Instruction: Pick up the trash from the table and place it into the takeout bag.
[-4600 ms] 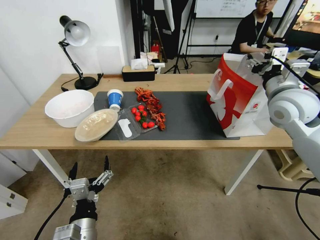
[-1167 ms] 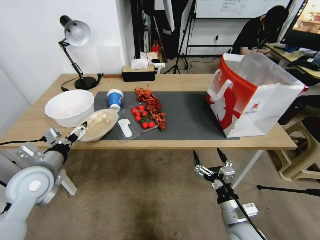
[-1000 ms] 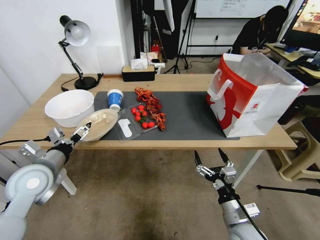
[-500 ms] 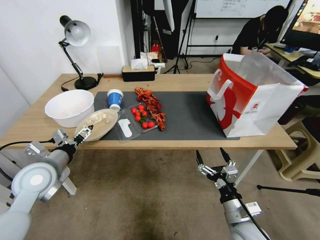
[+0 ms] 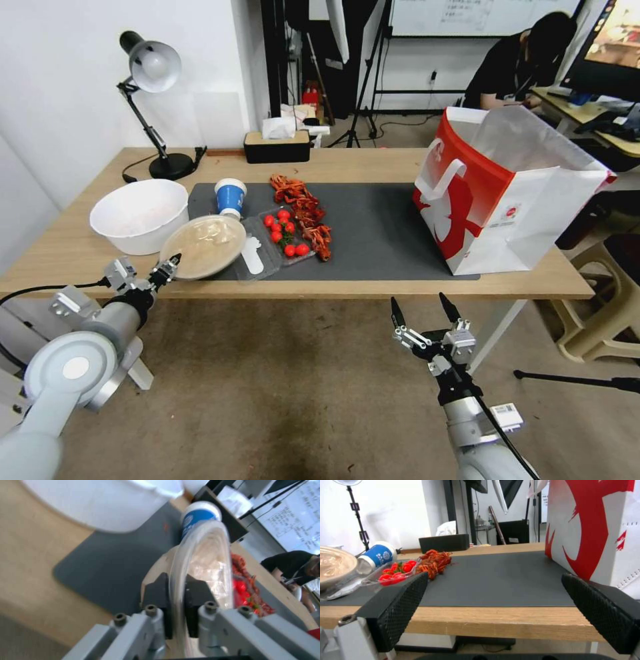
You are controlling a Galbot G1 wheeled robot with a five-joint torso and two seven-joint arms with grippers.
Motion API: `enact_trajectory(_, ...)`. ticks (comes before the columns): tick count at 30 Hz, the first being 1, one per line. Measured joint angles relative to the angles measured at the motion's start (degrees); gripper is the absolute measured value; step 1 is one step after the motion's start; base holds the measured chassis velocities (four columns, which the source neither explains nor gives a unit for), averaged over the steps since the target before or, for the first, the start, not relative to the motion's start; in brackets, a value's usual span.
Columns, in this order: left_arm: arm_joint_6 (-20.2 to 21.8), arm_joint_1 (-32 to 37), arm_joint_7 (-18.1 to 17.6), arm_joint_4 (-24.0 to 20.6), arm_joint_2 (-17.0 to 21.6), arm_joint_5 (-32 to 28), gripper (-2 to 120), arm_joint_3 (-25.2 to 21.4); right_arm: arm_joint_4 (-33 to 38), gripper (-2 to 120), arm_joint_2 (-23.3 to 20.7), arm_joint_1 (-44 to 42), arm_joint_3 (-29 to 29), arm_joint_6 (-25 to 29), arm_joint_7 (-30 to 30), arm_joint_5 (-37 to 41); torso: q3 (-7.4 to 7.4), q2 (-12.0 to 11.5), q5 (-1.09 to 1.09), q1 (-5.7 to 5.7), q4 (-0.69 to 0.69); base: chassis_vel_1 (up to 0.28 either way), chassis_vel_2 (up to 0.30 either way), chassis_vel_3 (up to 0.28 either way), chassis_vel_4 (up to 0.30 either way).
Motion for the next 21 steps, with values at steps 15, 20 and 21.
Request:
enact_trajectory(15,-5.5,-6.7,12.9,-7.6,13.3,8.9,1,3.1,2.2,100,1.0,-2.7,0.2,0.2,-1.0,-1.3,0.00,0.0,-0.01,0.00,-0.01,0.000,0.000,0.000,0.000)
enact_trajectory(20,-7.0,-22.1,15.9,-4.0,22.9,4.9,1,14.1,2.8,100,2.3,-4.0,0.4,0.2,-1.0,-2.5,0.00,0.0,-0.01,0.00,-0.02,0.000,0.000,0.000,0.000)
enact_trajectory(21,-7.0,-22.1,15.9,-4.0,22.9,4.9,1,14.1,2.8,100,2.3,-4.0,0.4,0.2,-1.0,-2.5,0.00,0.0,-0.01,0.00,-0.02,0.000,0.000,0.000,0.000)
